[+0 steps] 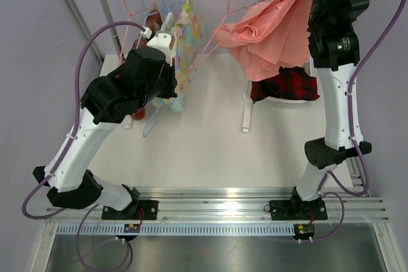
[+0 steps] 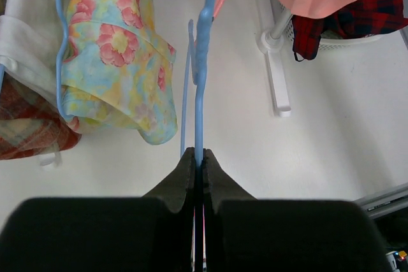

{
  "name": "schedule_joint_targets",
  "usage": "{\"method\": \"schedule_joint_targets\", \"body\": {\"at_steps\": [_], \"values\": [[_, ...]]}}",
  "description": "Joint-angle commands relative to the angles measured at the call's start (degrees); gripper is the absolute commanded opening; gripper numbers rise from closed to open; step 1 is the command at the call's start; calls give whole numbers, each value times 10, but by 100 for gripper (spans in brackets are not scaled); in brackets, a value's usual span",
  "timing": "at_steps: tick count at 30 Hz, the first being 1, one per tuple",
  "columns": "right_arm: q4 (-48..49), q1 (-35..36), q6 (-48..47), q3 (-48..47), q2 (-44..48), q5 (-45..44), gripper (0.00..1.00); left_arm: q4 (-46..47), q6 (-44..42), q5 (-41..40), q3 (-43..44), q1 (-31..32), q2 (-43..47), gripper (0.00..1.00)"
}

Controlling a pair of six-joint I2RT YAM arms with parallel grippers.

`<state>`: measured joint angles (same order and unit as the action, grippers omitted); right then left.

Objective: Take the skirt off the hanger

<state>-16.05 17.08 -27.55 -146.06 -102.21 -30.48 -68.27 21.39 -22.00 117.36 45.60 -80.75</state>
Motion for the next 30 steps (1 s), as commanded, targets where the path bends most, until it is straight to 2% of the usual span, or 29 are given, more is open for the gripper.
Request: {"method": "schedule_joint_targets", "body": {"at_steps": [1,6,10,14,18,19,22,24,25,27,30], "values": [[62,-49,61,-58,-6,67,0,46,-18,11,-5,-6,21,0],[31,-144,237,-54,-42,187,0,55,-17,11,-15,-7,19,0],[7,-206,337,-43,-86,285,0,67,-13,13,-13,-8,13,0],[72,-218,378,61,-98,347,0,69,-16,5,3,-9,-5,0],[64,-218,438,54,-138,417,0,67,-32,-8,56,-11,-48,0],[64,-218,449,60,-143,458,0,69,-36,-8,73,-17,-56,0],[88,-212,488,138,-134,533,0,79,-56,-2,138,-35,-95,0],[95,-198,490,232,-100,541,1,89,-61,19,179,-48,-113,0],[94,-195,490,264,-85,539,9,107,-65,26,187,-60,-128,0],[112,-191,502,377,-30,539,38,128,-72,46,204,-70,-140,0],[205,-191,526,563,72,534,62,182,-86,54,206,-79,-151,0]]}}
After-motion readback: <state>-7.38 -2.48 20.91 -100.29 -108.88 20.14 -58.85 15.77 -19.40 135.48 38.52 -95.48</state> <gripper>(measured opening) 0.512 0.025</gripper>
